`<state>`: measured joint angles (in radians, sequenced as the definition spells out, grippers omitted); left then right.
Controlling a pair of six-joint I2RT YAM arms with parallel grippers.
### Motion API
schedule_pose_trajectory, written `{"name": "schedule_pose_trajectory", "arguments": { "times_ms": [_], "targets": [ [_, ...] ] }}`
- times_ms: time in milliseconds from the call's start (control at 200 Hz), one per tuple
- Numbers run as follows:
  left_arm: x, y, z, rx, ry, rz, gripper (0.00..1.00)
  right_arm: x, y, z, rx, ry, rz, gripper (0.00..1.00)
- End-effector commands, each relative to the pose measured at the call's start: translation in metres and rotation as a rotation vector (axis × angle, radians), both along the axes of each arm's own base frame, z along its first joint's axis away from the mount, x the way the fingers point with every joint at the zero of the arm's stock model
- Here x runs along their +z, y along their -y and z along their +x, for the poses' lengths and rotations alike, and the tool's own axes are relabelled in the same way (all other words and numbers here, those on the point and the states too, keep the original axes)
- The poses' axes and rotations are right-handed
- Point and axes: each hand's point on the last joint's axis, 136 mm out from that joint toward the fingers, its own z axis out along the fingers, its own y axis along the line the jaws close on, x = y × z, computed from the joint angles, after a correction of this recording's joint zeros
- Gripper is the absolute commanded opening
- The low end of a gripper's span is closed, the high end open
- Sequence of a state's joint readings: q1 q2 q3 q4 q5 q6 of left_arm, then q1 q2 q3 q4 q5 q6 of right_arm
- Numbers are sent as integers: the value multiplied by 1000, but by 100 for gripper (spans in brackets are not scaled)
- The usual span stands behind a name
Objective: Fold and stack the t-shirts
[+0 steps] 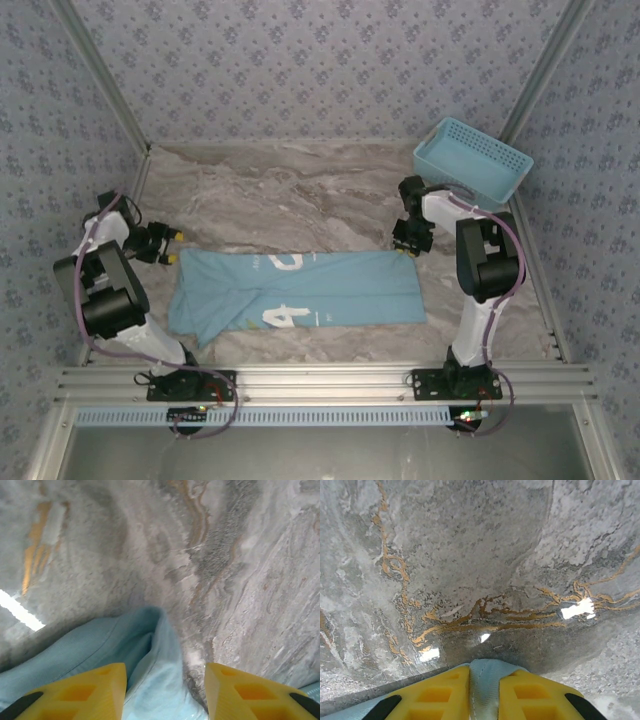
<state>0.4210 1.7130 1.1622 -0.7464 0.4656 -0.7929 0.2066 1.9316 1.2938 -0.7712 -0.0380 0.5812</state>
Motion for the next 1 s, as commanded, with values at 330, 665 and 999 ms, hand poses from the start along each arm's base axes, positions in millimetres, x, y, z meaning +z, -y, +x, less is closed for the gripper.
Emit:
{"name": "schedule_pose_trajectory", "arguments": {
  "times_ms": [330,665,999],
  "targets": [
    [-38,9,-1,-125,-86,-91,37,-15,-2,-1,19,-38,-5,22],
    [-16,-7,-2,-56,-54,-6,0,-13,0,-4,10,-45,-23,20],
    [14,-16,-28,46,-85,34,0,-13,4,-4,-4,-45,-36,14]
  ]
}}
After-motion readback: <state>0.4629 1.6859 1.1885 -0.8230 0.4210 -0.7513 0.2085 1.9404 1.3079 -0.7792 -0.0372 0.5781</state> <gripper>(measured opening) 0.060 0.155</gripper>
